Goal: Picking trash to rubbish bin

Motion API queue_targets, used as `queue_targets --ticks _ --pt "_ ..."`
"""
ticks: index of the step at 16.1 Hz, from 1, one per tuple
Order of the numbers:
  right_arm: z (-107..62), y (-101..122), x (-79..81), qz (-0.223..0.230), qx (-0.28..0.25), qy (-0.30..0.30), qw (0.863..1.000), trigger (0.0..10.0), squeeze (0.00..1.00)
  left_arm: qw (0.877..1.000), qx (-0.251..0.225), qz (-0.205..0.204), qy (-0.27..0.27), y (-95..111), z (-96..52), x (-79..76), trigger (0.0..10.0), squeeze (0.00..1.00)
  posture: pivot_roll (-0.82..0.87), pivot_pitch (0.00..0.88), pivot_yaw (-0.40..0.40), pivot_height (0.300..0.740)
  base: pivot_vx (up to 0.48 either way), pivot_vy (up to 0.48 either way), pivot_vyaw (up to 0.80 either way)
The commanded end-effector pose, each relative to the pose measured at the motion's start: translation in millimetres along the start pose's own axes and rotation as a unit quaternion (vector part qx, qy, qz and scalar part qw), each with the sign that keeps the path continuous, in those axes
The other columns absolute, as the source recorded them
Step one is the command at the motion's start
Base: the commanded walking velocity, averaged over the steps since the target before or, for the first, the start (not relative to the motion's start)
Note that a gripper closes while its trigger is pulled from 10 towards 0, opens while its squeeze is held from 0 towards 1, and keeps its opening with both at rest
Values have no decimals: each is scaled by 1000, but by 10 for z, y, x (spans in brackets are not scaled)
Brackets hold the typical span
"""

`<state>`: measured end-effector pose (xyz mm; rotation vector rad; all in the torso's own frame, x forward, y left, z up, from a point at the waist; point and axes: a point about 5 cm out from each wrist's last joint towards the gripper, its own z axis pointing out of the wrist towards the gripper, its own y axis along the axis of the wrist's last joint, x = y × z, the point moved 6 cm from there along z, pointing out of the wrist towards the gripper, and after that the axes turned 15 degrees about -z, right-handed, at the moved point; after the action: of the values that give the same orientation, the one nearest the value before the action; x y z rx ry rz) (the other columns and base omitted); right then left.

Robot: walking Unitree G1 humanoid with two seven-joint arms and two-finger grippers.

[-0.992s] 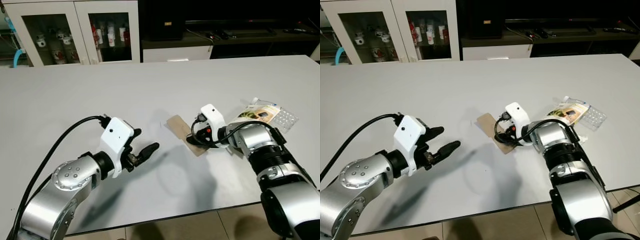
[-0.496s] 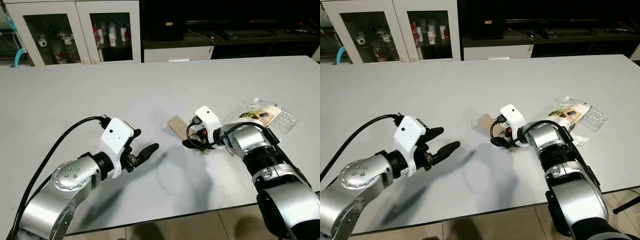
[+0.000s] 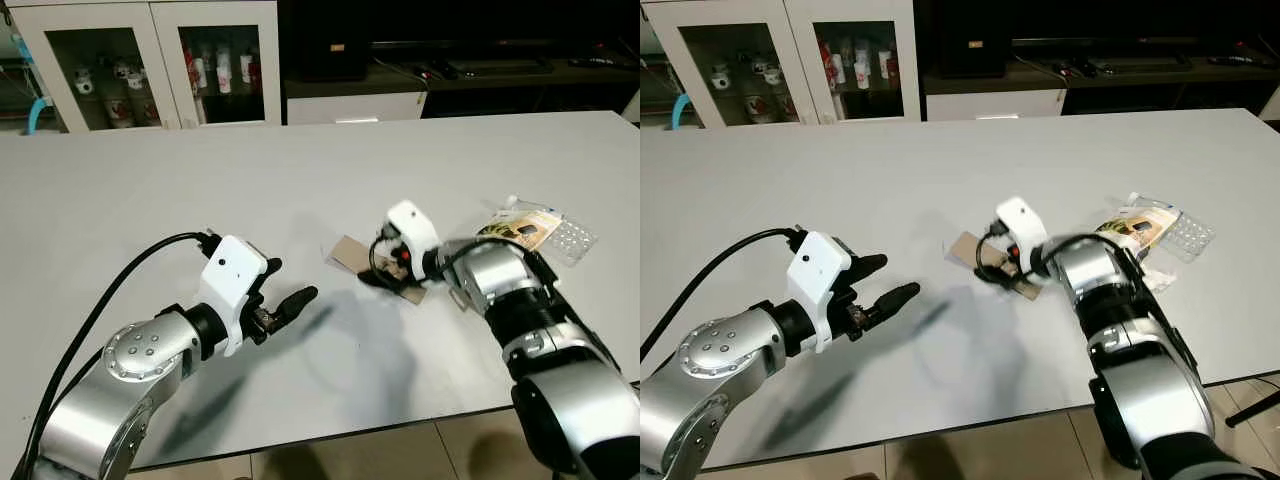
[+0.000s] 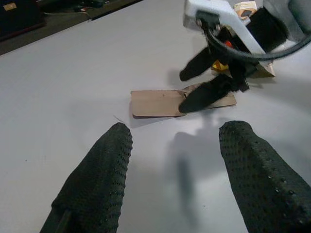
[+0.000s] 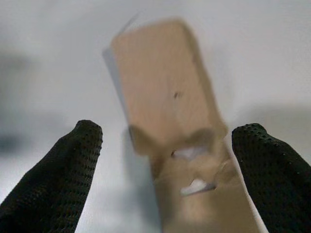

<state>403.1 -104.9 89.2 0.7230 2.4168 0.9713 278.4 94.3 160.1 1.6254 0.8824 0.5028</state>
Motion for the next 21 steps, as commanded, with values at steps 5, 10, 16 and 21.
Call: queue_targets --ticks 5,10,16,21 --pt "-53 -89 -201 -34 10 -38 999 10000 1000 1000 -4 10 -11 42 24 -18 10000 0 46 0 -25 740 0 0 0" --pt "5 -374 -214 -24 40 -62 997 10000 0 999 -5 -2 -46 47 11 -152 10000 0 47 0 -25 740 0 0 0" --pt "23 -526 -113 -19 64 -23 998 10000 0 999 -2 -3 -46 40 -5 -135 10000 0 48 0 -20 740 0 0 0" --pt "11 -452 -105 -9 44 -8 999 10000 0 999 -3 -5 -43 48 -11 -111 10000 0 49 0 -19 740 0 0 0"
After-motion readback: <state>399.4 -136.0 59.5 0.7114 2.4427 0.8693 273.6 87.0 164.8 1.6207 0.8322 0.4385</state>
